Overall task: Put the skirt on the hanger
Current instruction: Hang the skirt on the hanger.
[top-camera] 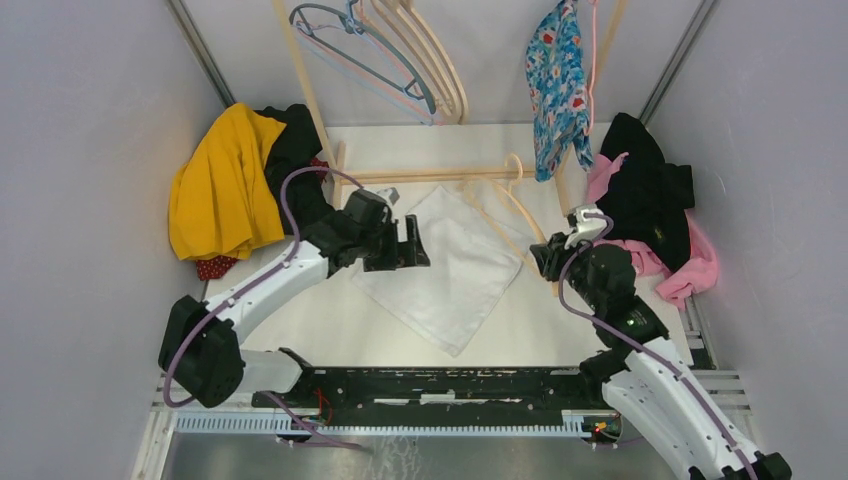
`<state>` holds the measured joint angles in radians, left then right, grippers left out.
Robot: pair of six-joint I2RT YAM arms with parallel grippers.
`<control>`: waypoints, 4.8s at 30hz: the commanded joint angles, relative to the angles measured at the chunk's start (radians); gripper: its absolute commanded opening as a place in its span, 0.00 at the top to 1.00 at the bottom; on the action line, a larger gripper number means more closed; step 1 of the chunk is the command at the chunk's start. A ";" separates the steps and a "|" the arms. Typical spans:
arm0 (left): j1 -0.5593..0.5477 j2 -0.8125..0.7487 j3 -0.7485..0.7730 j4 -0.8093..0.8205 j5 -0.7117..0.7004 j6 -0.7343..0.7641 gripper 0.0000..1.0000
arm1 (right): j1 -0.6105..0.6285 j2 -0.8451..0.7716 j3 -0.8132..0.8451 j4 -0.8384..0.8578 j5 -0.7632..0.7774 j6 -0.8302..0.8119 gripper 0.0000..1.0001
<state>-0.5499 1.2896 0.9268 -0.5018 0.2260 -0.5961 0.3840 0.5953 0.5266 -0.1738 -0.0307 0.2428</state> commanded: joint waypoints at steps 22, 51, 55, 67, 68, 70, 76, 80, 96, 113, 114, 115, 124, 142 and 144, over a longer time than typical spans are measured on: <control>-0.482 0.778 0.778 0.007 -0.351 -0.160 0.03 | -0.001 -0.066 -0.187 0.008 0.332 0.165 0.98; -0.518 0.910 0.701 -0.004 -0.585 -0.092 0.50 | -0.001 0.177 -0.085 -0.083 0.322 0.283 0.99; -0.515 0.828 0.591 0.037 -0.563 -0.083 0.55 | -0.001 0.226 -0.073 -0.075 0.308 0.283 0.99; -0.513 0.529 0.309 0.167 -0.476 -0.060 0.56 | 0.030 0.344 -0.044 -0.046 0.287 0.302 0.99; -0.513 0.512 0.303 0.172 -0.473 -0.058 0.56 | 0.046 0.352 -0.043 -0.042 0.294 0.308 0.99; -0.513 0.489 0.298 0.178 -0.463 -0.056 0.56 | 0.082 0.376 -0.044 -0.030 0.308 0.324 0.99; -0.514 0.458 0.299 0.194 -0.448 -0.057 0.56 | 0.177 0.468 -0.067 0.040 0.322 0.370 0.99; -0.513 0.454 0.304 0.200 -0.447 -0.054 0.56 | 0.233 0.484 -0.098 0.063 0.333 0.394 0.99; -0.497 0.464 0.243 0.217 -0.491 -0.071 0.50 | 0.405 0.543 -0.105 0.058 0.436 0.438 0.99; -0.101 0.335 0.201 0.162 -0.368 -0.044 0.23 | 0.428 0.420 -0.066 -0.076 0.402 0.378 0.99; -0.081 0.360 0.218 0.158 -0.365 -0.049 0.23 | 0.428 0.425 -0.068 -0.070 0.403 0.374 0.99; -0.065 0.381 0.233 0.157 -0.364 -0.054 0.22 | 0.428 0.430 -0.068 -0.064 0.406 0.373 0.99; 0.052 0.555 0.374 0.117 -0.415 -0.023 0.22 | 0.428 0.506 -0.061 0.017 0.413 0.342 0.99; 0.085 0.676 0.327 0.231 -0.381 -0.013 0.51 | 0.427 0.553 -0.085 0.088 0.192 0.352 0.99; 0.085 0.674 0.322 0.246 -0.375 -0.011 0.54 | 0.428 0.540 -0.095 0.077 0.186 0.362 0.99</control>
<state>-0.4614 1.9530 1.2778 -0.3252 -0.1780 -0.6292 0.8043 1.1751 0.4355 -0.0765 0.2249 0.6025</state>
